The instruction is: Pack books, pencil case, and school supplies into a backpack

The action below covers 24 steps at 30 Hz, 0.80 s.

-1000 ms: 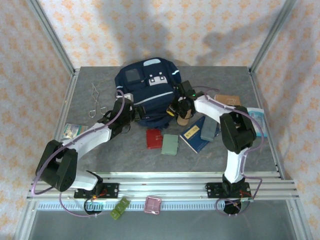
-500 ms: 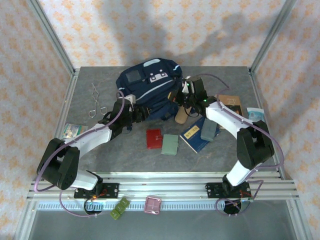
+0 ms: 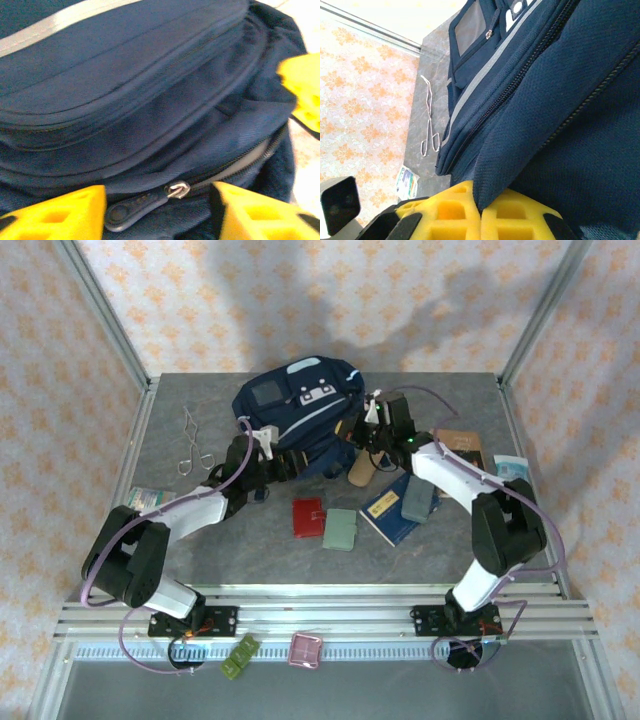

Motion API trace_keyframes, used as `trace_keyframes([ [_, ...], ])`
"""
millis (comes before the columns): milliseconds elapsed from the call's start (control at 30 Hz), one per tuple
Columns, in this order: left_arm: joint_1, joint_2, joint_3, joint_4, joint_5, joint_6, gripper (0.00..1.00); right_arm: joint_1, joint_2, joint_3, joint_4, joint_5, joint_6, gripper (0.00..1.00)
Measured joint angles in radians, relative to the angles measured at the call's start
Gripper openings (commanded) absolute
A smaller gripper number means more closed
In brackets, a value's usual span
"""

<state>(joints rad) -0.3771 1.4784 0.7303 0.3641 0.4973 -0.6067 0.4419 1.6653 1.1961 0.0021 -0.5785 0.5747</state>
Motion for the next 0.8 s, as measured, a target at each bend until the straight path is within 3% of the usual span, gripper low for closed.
trace_keyframes([
  [67, 0.000, 0.002, 0.000, 0.017, 0.031, -0.004, 0.38, 0.000, 0.008, 0.000, 0.000, -0.005, 0.000, 0.00],
  [133, -0.001, 0.004, 0.000, 0.038, 0.061, 0.002, 0.20, 0.000, 0.015, 0.000, 0.000, -0.014, 0.000, 0.00],
  [167, -0.002, 0.005, 0.000, 0.048, 0.077, 0.000, 0.20, 0.002, 0.018, 0.000, 0.000, -0.016, 0.000, 0.00],
  [267, 0.000, 0.022, 0.002, 0.062, 0.103, 0.005, 0.37, 0.002, 0.021, 0.000, 0.000, -0.017, 0.000, 0.00],
  [467, -0.001, 0.034, 0.018, 0.026, 0.092, 0.030, 0.48, 0.002, 0.027, 0.000, 0.000, -0.024, 0.000, 0.00],
  [667, -0.009, 0.049, 0.066, -0.069, 0.021, 0.075, 0.47, 0.002, 0.028, 0.000, 0.000, -0.031, 0.004, 0.00],
  [800, -0.019, 0.050, 0.090, -0.125, -0.018, 0.101, 0.33, 0.002, 0.030, 0.000, 0.000, -0.032, 0.008, 0.00],
])
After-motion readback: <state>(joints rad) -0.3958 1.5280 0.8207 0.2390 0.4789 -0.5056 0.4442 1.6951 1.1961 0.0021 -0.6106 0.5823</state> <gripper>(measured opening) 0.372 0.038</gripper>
